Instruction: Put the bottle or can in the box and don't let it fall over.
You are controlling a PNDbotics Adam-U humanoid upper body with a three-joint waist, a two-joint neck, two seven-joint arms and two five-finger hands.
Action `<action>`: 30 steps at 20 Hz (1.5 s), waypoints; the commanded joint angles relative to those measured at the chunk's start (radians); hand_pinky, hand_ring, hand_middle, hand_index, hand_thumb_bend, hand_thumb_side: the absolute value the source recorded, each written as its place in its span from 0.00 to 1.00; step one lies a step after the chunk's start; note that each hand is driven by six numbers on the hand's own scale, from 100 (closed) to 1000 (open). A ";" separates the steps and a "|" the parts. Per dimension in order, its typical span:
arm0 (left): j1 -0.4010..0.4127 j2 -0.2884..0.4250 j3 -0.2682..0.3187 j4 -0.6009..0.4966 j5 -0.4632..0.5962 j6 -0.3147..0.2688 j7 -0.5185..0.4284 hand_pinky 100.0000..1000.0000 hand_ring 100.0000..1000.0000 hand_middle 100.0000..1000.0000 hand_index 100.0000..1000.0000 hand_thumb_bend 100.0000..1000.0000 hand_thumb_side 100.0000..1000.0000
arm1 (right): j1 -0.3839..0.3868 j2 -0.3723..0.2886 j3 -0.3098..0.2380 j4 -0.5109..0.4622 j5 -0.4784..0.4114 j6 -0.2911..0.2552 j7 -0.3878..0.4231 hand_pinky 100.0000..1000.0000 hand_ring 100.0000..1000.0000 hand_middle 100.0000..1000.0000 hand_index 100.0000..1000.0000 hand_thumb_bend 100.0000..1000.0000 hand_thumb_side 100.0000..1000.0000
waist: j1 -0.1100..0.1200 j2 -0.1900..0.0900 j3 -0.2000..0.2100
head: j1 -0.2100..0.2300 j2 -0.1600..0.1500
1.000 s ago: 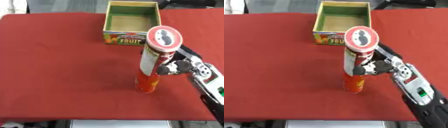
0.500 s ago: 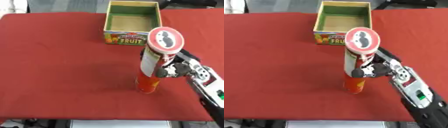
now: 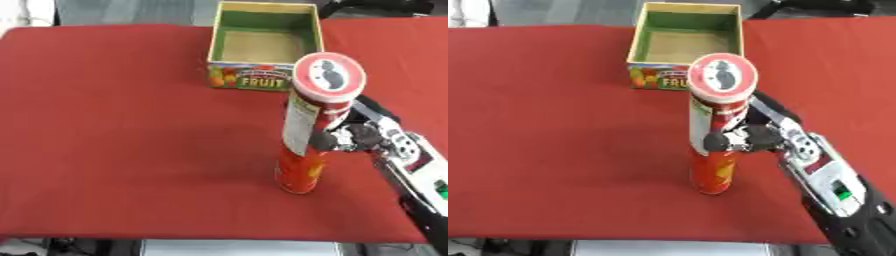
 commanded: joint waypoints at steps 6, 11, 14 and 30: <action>-0.006 0.016 0.005 -0.010 0.000 -0.003 0.000 0.69 0.79 0.72 0.76 0.37 0.74 | -0.013 -0.012 -0.003 -0.030 0.005 0.003 -0.015 0.65 0.51 0.29 0.32 1.00 0.49 | 0.001 -0.010 -0.001 | 0.003 -0.008; -0.005 0.017 0.005 -0.009 0.001 -0.003 0.000 0.69 0.79 0.72 0.76 0.37 0.74 | -0.015 -0.012 -0.006 -0.038 0.000 0.001 -0.023 0.65 0.51 0.27 0.31 1.00 0.49 | 0.001 -0.011 -0.003 | 0.004 -0.008; -0.005 0.017 0.005 -0.010 0.001 -0.003 0.000 0.69 0.79 0.72 0.76 0.37 0.74 | -0.018 -0.013 -0.009 -0.045 -0.001 0.002 -0.030 0.65 0.51 0.27 0.31 1.00 0.49 | 0.001 -0.011 -0.004 | 0.004 -0.007; -0.001 0.020 0.006 -0.008 0.000 -0.003 0.001 0.69 0.78 0.72 0.76 0.37 0.74 | -0.156 -0.001 -0.054 -0.124 -0.023 0.038 -0.138 0.66 0.50 0.24 0.28 1.00 0.49 | 0.002 -0.015 -0.008 | 0.006 -0.008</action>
